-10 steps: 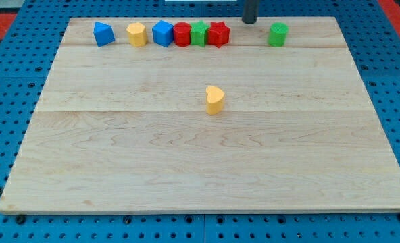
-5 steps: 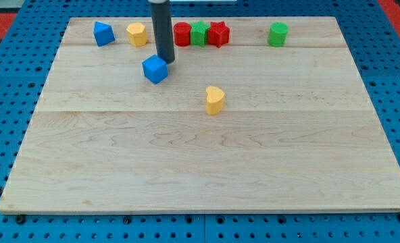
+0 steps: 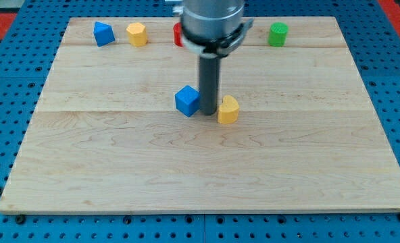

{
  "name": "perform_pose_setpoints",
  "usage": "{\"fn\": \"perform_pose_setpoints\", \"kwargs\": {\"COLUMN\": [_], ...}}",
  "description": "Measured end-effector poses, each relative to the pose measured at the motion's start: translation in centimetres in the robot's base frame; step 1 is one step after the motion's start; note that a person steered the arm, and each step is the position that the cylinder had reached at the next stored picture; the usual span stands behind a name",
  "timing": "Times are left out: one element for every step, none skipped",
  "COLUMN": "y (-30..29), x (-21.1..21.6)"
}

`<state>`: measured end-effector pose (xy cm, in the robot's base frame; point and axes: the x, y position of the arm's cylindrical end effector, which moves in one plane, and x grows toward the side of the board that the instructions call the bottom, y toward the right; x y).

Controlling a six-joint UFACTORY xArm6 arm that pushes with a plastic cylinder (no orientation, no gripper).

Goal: Move the blue cube to the left of the yellow heart

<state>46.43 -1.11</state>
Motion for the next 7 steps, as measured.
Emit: {"fn": "perform_pose_setpoints", "kwargs": {"y": [2.0, 2.3, 5.0, 4.4, 2.8, 2.8, 3.9], "x": [-0.9, -3.3, -6.2, -7.0, -7.0, -7.1, -7.3]}}
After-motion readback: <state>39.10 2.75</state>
